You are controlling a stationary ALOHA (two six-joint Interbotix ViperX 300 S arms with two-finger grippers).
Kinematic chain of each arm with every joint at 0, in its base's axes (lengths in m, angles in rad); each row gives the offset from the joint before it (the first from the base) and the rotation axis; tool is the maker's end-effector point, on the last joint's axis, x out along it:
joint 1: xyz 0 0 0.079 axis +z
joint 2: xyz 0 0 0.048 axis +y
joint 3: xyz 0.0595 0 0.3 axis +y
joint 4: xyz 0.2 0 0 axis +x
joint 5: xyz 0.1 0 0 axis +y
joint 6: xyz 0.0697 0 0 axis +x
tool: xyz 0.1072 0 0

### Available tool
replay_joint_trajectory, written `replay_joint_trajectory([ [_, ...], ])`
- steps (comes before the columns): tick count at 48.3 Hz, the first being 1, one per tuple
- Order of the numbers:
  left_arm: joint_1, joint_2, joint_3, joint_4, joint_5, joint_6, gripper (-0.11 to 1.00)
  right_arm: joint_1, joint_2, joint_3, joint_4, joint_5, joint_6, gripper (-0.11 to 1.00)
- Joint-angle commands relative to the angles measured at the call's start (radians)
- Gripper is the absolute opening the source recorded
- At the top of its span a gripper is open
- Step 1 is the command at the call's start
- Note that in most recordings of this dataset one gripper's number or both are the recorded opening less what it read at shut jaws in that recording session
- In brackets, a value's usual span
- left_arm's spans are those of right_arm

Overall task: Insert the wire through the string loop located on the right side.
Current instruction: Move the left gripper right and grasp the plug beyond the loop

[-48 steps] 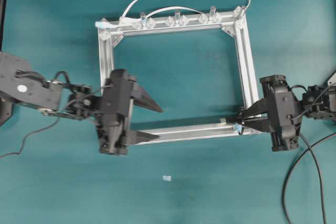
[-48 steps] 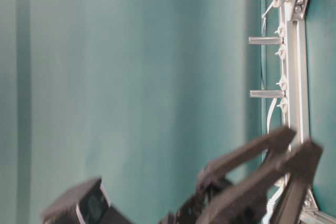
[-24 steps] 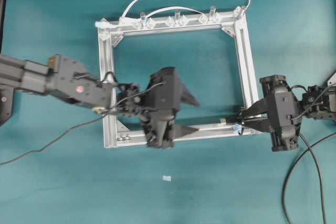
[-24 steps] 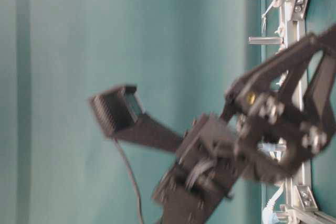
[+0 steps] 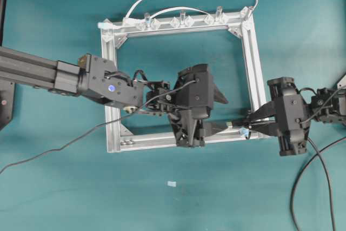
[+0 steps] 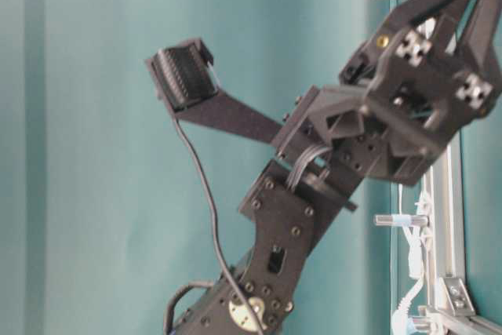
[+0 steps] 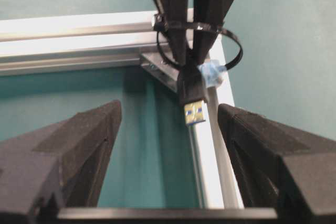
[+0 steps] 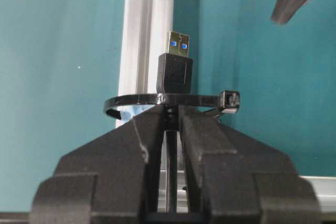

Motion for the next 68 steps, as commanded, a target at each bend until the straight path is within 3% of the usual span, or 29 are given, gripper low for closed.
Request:
replay_joint_trajectory([
  [1, -0.011, -0.002, -0.041, 0.002, -0.003, 0.003, 0.76, -0.002, -0.006, -0.005, -0.003, -0.017, 0.000, 0.14],
  [40, -0.026, 0.123, -0.158, 0.002, 0.008, -0.002, 0.75, -0.002, -0.006, -0.014, -0.003, -0.026, 0.000, 0.14],
  [46, -0.023, 0.121, -0.158, 0.003, 0.018, -0.002, 0.65, -0.002, -0.006, -0.015, -0.003, -0.026, 0.000, 0.14],
  [55, -0.025, 0.114, -0.160, 0.002, 0.049, 0.000, 0.21, -0.002, -0.006, -0.012, -0.003, -0.025, 0.000, 0.14],
  [68, -0.025, 0.109, -0.158, 0.003, 0.055, 0.000, 0.21, -0.002, -0.006, -0.003, -0.003, -0.026, 0.002, 0.14],
])
